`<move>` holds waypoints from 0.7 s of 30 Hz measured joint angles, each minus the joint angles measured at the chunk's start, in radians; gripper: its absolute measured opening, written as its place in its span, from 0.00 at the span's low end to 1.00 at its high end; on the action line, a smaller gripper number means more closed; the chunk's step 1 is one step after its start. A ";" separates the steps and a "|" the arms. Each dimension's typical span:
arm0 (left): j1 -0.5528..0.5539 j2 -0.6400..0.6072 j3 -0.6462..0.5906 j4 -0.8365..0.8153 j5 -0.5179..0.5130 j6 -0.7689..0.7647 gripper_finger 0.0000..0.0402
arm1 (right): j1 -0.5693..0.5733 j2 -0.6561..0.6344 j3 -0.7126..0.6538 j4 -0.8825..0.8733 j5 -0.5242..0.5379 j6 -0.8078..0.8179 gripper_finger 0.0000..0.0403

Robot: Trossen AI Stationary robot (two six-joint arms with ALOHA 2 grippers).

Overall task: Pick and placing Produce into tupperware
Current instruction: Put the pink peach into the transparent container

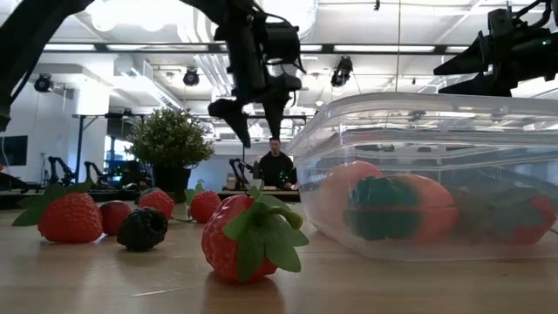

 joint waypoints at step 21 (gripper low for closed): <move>0.103 0.014 -0.285 0.345 -0.058 -0.115 0.77 | 0.000 0.000 0.000 0.000 0.000 0.000 0.63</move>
